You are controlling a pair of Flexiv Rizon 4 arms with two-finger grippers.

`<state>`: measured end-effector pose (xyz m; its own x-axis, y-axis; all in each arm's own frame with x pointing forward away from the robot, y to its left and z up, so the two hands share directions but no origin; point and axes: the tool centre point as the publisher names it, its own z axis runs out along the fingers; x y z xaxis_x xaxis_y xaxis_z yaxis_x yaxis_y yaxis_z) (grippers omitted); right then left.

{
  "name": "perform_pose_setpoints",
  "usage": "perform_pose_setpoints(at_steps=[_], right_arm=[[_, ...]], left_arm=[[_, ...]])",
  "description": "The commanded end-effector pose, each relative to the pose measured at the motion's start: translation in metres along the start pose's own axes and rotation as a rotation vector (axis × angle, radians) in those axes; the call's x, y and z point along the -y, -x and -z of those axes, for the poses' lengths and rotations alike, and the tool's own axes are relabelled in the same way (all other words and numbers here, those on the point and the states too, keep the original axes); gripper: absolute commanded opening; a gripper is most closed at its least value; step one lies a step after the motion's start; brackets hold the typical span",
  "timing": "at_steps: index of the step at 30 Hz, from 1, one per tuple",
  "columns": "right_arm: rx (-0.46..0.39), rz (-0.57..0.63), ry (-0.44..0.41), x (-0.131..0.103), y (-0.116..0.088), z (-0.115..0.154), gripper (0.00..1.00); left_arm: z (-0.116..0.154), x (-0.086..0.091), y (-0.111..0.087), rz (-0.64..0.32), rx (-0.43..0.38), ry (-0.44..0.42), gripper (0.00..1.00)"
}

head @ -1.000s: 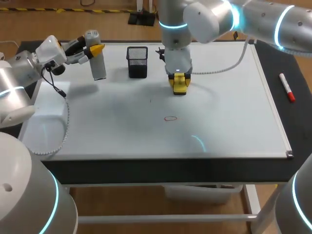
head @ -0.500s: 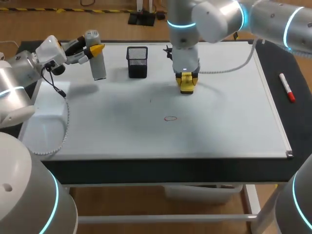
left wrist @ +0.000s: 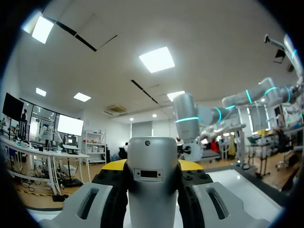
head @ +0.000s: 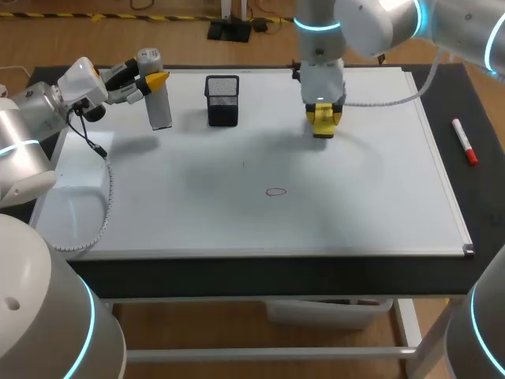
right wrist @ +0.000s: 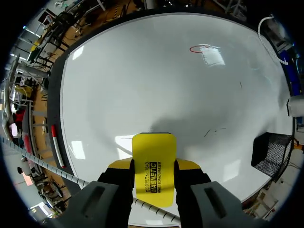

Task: Pick up the inspection probe, press it on each red-marked spot on the whiteboard one by one, put down the probe, pick up the eraser, and wipe off all the red marks.

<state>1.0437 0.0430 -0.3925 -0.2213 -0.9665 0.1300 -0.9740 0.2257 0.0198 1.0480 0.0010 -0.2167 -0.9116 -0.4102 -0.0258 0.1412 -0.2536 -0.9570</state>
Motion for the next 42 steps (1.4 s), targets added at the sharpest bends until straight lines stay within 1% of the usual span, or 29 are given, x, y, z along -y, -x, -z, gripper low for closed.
perform_pose_setpoints(at_steps=[1, 6, 15, 37, 42], right_arm=[[0.011, -0.011, -0.009, 0.003, -0.019, 0.007, 0.00], [0.009, -0.027, -0.012, 0.010, -0.032, 0.007, 0.00], [0.000, -0.025, -0.007, 0.017, -0.045, 0.008, 0.00], [0.000, -0.025, -0.007, 0.017, -0.045, 0.008, 0.00], [0.000, -0.025, -0.007, 0.017, -0.045, 0.008, 0.00]], left_arm=[[-0.001, 0.001, -0.001, -0.001, 0.003, 0.002, 0.00], [-0.001, 0.001, -0.001, -0.001, 0.003, 0.002, 0.00], [-0.001, 0.001, -0.001, -0.001, 0.003, 0.002, 0.00], [-0.001, 0.001, -0.001, -0.001, 0.003, 0.002, 0.00], [-0.005, -0.002, -0.011, 0.005, -0.039, 0.016, 0.00]])
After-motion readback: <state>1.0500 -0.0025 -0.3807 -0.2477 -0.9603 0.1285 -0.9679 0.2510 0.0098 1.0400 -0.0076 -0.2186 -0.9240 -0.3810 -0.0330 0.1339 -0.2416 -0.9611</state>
